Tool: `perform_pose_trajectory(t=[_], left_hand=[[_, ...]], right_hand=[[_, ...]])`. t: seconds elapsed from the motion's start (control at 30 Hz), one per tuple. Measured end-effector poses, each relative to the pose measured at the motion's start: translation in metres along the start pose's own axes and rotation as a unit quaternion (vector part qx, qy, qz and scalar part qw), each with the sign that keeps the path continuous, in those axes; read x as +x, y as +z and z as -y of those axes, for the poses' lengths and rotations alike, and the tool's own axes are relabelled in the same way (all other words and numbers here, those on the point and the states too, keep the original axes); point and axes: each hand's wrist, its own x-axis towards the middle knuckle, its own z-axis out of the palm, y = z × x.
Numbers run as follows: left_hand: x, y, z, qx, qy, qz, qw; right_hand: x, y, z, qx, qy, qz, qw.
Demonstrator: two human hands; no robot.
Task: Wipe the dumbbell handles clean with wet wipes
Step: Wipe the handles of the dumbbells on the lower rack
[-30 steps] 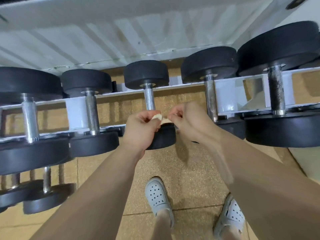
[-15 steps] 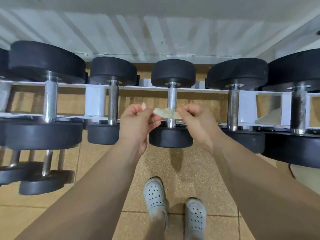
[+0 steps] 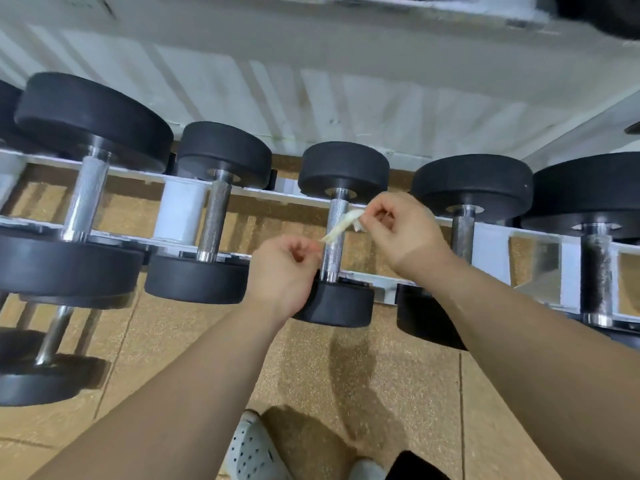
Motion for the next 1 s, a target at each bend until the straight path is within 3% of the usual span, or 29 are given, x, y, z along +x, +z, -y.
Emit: perform_pose_trajectory(t=[0.1, 0.2, 0.27, 0.43, 0.67, 0.87, 1.0], left_hand=[[-0.005, 0.009, 0.021, 0.160, 0.094, -0.019, 0.982], [-0.005, 0.019, 0.044, 0.095, 0.066, -0.057, 0.992], [-0.001, 0.024, 0.056, 0.063, 0.089, -0.088, 0.990], [0.007, 0.027, 0.068, 0.043, 0.118, -0.099, 0.987], [0.010, 0.030, 0.071, 0.054, 0.105, -0.084, 0.989], [0.006, 0.030, 0.067, 0.052, 0.067, -0.082, 0.993], [0.010, 0.031, 0.069, 0.045, 0.076, -0.092, 0.992]], right_hand=[[0.016, -0.007, -0.012, -0.100, -0.106, 0.027, 0.989], [0.035, 0.001, -0.016, -0.202, -0.233, 0.044, 0.950], [0.047, 0.012, -0.018, -0.220, -0.280, 0.026, 0.934], [0.052, 0.050, -0.019, -0.200, -0.283, -0.032, 0.937], [0.040, 0.036, -0.019, -0.248, -0.273, 0.031, 0.929], [0.036, 0.038, -0.020, -0.349, -0.334, -0.029, 0.875], [0.037, 0.043, -0.015, -0.364, -0.341, -0.041, 0.866]])
